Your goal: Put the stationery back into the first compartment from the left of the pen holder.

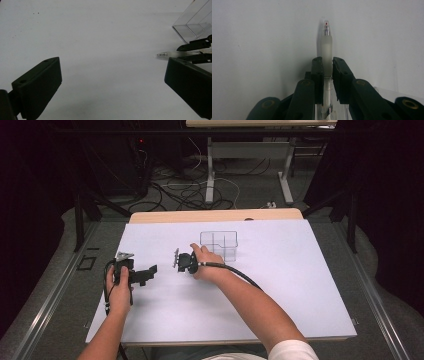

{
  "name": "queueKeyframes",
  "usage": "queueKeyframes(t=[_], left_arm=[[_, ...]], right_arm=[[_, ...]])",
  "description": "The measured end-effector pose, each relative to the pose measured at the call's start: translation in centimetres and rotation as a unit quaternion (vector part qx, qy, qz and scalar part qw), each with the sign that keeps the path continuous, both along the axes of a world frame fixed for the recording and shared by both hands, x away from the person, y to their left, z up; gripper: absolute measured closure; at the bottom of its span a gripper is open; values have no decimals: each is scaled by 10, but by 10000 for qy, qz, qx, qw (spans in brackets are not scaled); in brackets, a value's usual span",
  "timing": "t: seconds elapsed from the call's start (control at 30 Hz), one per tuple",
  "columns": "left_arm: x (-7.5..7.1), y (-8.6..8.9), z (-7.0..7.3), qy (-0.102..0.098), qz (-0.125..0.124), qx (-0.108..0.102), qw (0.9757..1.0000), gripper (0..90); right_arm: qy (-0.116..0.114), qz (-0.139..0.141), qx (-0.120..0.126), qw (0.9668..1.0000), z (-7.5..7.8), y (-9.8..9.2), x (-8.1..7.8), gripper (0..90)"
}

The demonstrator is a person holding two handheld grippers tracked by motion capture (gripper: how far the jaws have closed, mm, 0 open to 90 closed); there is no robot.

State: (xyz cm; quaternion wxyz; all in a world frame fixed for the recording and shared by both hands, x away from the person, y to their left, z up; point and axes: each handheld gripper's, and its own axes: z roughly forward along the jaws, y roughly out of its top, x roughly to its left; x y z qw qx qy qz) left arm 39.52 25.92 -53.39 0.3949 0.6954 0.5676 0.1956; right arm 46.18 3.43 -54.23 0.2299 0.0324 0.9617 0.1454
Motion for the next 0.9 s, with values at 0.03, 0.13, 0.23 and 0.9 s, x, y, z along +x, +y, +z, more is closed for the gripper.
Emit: queueKeyframes(t=[0.03, 0.13, 0.23, 0.9], left_arm=[[0, 0, 0, -2, -5, -1, 10000, 12], [0, 0, 0, 3, -4, 7, 10000, 12], [0, 1, -1, -5, 11, 4, 10000, 12], [3, -8, 2, -14, -174, -56, 9998, 10]], right_arm=[[22, -42, 3, 10000, 0, 0, 0, 796], [19, -64, -8, 10000, 0, 0, -1, 796], [-10, -71, 61, 10000, 1, 0, -2, 796], [278, -691, 1357, 9879, 34, -10, -8, 797]])
